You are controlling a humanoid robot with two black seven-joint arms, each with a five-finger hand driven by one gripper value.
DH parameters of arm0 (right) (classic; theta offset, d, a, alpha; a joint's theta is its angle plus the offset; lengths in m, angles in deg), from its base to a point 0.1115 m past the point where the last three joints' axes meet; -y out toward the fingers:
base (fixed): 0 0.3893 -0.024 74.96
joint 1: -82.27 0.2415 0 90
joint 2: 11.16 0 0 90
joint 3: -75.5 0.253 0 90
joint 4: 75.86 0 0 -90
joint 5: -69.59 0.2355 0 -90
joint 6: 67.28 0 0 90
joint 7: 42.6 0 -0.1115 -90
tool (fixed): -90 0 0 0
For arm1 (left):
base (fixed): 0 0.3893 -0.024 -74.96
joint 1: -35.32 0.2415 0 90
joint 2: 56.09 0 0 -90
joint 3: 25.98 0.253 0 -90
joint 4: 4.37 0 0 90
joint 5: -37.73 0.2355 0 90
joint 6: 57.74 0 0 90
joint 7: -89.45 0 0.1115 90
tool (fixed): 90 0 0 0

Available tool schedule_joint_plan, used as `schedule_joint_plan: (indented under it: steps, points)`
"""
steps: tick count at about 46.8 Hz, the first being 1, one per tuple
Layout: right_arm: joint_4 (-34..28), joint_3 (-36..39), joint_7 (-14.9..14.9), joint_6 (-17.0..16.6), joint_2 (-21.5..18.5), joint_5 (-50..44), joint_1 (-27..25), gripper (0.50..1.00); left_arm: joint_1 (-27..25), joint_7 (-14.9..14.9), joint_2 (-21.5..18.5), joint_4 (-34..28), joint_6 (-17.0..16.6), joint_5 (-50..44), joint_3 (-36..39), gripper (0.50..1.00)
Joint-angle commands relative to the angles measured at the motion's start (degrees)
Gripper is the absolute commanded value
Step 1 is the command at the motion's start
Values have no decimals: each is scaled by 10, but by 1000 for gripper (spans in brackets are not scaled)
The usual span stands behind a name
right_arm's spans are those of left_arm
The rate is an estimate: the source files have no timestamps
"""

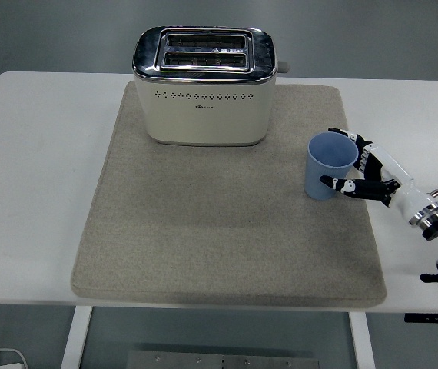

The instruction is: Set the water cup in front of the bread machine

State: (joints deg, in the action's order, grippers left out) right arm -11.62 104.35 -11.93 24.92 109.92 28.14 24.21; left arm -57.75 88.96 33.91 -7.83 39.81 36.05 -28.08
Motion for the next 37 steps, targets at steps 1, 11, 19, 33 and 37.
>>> schedule_joint_plan:
  steps: [1,11,19,33,37]
  points:
    - [0,0,0,0,-6,0,4,913,0,0,0,0,0,0,0,1000]
    - [0,-8,0,-3,-7,1,6,913,0,0,0,0,0,0,0,1000]
    - [0,-9,0,-6,-7,1,6,913,0,0,0,0,0,0,0,1000]
    - [0,-9,-1,4,-6,1,6,772,0,0,0,0,0,0,0,1000]
    - [0,-9,-1,5,-6,0,7,670,0,0,0,0,0,0,0,1000]
